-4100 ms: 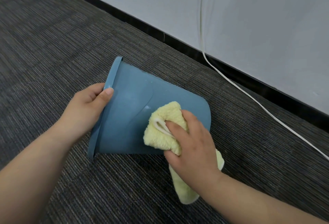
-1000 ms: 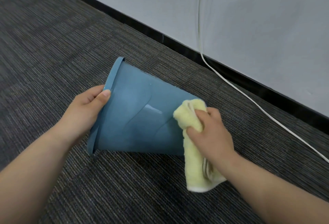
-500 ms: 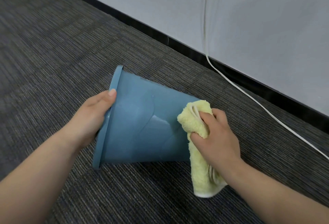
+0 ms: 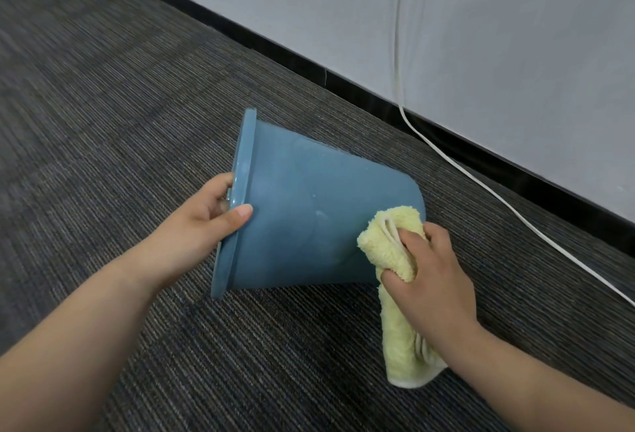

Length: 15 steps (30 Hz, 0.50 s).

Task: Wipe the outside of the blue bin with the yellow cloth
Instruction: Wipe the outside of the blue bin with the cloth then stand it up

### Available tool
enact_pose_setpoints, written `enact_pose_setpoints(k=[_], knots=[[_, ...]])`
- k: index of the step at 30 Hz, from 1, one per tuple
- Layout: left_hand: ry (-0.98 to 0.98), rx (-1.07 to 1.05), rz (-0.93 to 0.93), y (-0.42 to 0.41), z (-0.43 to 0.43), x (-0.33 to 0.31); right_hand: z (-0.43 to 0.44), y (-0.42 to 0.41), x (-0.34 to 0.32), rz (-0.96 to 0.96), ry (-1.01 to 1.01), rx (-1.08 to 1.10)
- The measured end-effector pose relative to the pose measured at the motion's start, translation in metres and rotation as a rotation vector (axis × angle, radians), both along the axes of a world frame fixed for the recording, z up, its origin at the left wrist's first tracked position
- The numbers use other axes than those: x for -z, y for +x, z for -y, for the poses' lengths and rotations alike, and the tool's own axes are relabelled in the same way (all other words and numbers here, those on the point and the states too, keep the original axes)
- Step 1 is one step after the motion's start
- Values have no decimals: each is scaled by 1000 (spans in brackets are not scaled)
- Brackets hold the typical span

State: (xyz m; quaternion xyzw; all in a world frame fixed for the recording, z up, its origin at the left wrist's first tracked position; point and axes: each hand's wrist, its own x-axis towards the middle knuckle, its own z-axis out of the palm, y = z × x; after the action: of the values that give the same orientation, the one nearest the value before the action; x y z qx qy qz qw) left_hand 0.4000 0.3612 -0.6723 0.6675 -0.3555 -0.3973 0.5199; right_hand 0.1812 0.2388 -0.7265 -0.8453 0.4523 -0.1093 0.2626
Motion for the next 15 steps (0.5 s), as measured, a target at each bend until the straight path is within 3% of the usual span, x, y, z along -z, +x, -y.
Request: enact_pose_setpoints(k=[3,10,15], knots=[[46,68,-25,3,-3,-6,-3,-2,-2,20,2,4],[140,54,74,-4,-2,-11,6,31,-46,269,-60,-6],[158,139,98,-4,-4,-11,-6,69,-58,213,-11,-148]])
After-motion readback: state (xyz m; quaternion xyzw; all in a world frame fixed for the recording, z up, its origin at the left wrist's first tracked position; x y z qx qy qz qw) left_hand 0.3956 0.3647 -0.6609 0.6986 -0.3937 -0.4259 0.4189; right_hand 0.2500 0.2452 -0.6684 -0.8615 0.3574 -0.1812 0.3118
